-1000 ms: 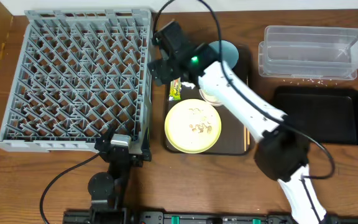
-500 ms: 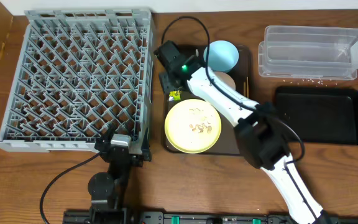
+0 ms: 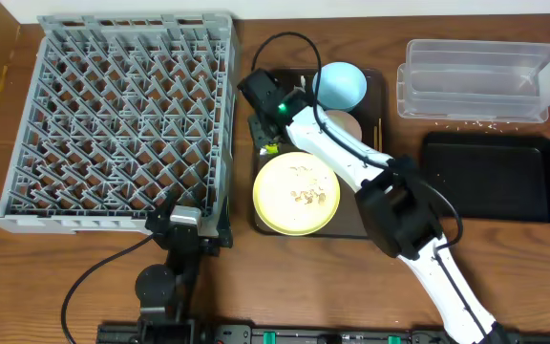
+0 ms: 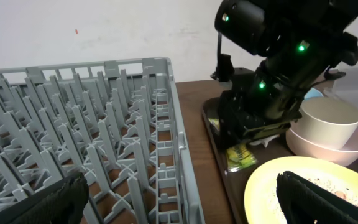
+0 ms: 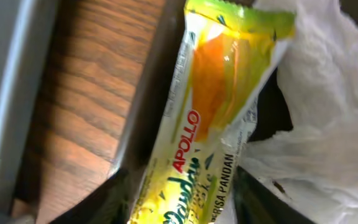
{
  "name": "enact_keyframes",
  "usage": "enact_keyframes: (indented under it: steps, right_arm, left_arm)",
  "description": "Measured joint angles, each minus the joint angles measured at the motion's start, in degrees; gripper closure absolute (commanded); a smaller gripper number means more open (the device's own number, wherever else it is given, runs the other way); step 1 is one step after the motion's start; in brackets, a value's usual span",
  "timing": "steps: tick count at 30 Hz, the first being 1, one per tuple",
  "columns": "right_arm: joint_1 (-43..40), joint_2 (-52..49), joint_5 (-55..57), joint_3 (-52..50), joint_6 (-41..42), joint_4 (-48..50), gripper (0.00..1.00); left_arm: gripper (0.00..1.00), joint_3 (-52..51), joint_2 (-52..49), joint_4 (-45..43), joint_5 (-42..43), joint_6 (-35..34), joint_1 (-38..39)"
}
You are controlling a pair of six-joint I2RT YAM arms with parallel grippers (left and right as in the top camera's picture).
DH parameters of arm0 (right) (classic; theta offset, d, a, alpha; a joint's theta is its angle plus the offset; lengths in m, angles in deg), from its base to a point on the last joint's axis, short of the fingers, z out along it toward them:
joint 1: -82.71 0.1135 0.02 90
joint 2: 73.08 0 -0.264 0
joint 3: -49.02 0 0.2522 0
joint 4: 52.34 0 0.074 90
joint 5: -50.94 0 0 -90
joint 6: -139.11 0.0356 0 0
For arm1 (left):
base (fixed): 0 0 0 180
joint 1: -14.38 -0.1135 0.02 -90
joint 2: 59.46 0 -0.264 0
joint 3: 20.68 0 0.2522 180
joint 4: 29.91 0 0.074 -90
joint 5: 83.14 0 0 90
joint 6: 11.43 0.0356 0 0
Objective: Sort waste into correct bins and load items into the dishwasher
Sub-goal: 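Carry the wrapper to the clear plastic bin and release it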
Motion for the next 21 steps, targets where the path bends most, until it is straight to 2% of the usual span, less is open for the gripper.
enact_keyframes:
  steps: [1, 5, 15, 21]
  right_arm:
    - [0.00, 0.00, 0.11, -0.17, -0.02, 0.00, 0.72]
    - [0.00, 0.00, 0.35, -0.22, 0.22, 0.13, 0.99]
    - [-0.20, 0.98, 0.52, -0.22, 0.68, -0.09, 0.99]
    - [-2.78, 10.67, 0.35, -0.22, 0.66, -0.50, 0.99]
  left_arm:
    - [0.02, 0.00, 0.00, -0.02, 0.02, 0.00, 0.00]
    - [0.02, 0.00, 0.00, 0.00, 0.02, 0.00, 0.00]
    - [0.02, 0.00, 0.00, 0.00, 0.00, 0.00, 0.00]
    - [0.02, 0.00, 0.00, -0.02, 0.00, 0.00, 0.00]
